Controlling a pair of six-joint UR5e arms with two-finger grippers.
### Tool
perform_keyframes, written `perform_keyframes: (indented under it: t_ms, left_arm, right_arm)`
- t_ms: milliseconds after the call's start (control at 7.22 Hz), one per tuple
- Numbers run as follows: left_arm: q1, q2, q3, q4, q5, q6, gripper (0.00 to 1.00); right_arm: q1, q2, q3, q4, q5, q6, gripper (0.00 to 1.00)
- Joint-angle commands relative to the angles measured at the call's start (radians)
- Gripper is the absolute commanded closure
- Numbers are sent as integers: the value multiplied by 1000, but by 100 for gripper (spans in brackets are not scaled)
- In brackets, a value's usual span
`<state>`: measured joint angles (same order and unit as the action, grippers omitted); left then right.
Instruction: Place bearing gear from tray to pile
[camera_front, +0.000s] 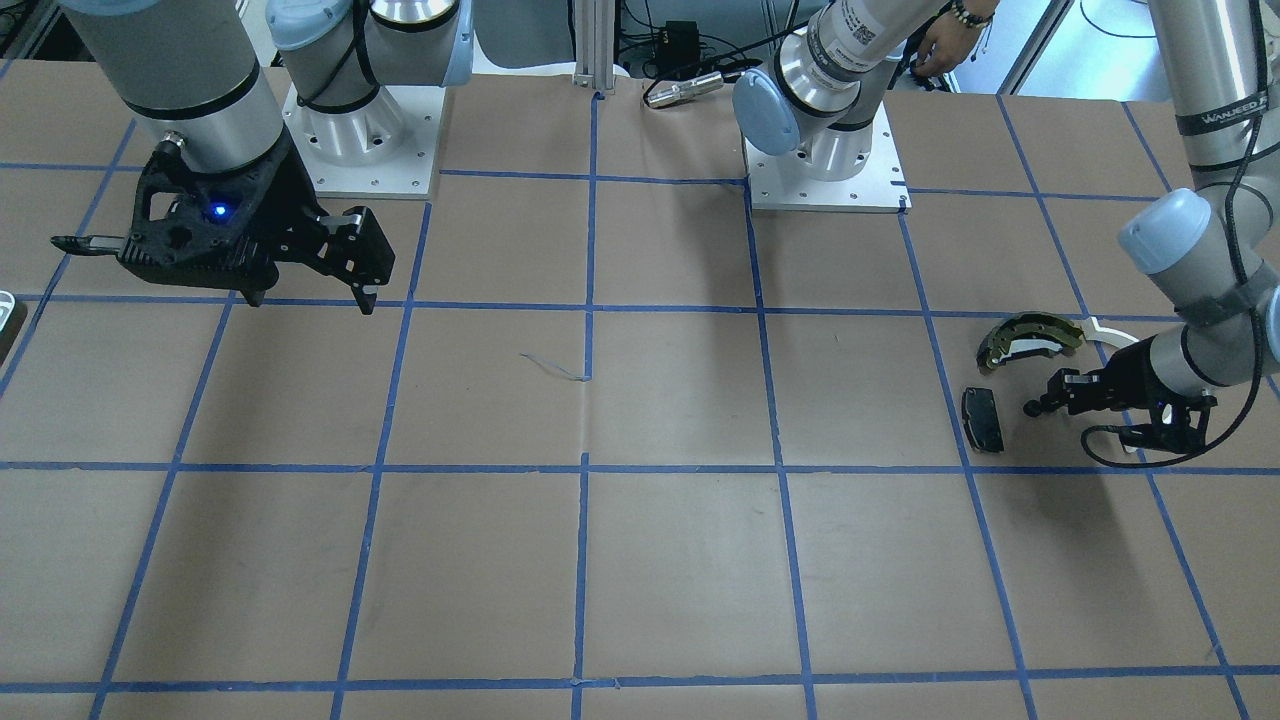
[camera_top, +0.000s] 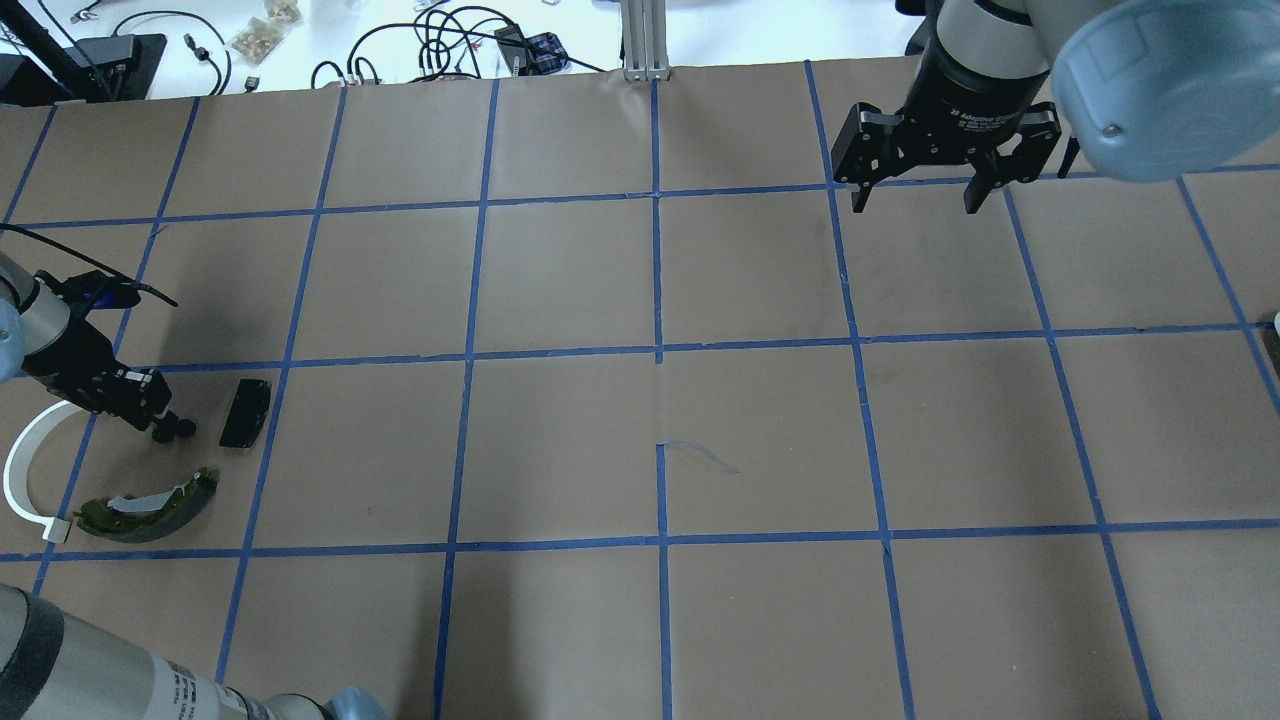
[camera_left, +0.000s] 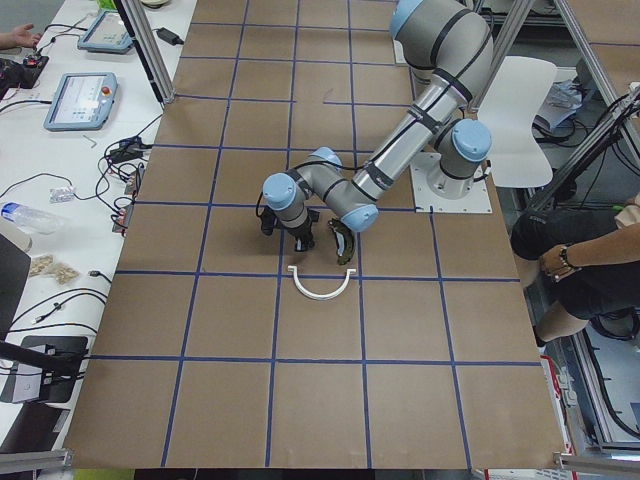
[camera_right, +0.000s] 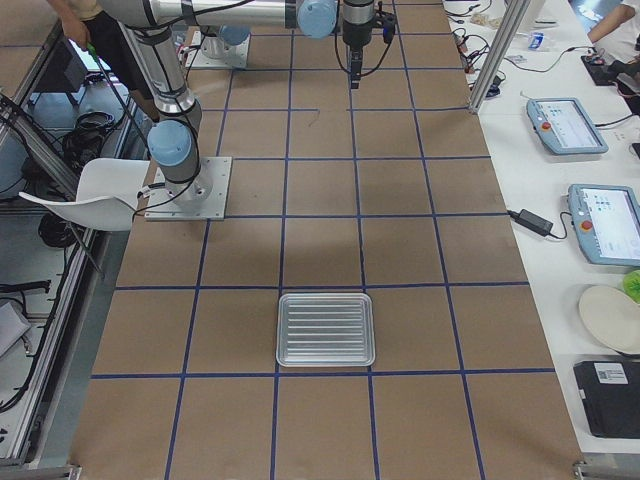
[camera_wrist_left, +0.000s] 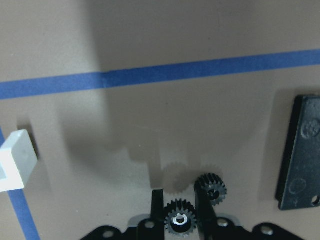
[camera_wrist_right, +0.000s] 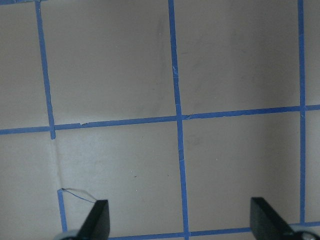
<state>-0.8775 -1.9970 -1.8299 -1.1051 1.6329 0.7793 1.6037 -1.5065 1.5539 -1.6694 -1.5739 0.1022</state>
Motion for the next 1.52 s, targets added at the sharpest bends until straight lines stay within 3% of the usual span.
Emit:
perform_keyframes:
  t_ms: [0, 277, 415, 692, 969, 1108, 1246, 1385]
  left_arm:
    - [0, 7, 3, -10, 1, -2, 23]
    - [-11, 29, 40, -24, -1, -12, 12]
    - [-26, 40, 76, -54, -2, -31, 0]
    - [-124, 75, 192, -201, -16, -249, 0]
    - [-219, 128, 358, -457, -18, -407, 0]
    - [-244, 154, 442, -546, -63, -434, 0]
    - [-277, 174, 490, -593, -168, -510, 0]
    - [-332, 203, 510, -601, -136, -549, 0]
  right_arm:
    - [-2, 0, 0, -3, 0, 2, 0]
    - [-2, 0, 0, -1, 0, 1, 0]
    - [-2, 0, 0, -3, 0, 2, 0]
    - [-2, 0, 2, -1, 0, 2, 0]
    - [-2, -1, 0, -1, 0, 4, 0]
    - [-2, 0, 2, -1, 0, 2, 0]
    - [-2, 0, 2, -1, 0, 2, 0]
    - [-2, 0, 2, -1, 0, 2, 0]
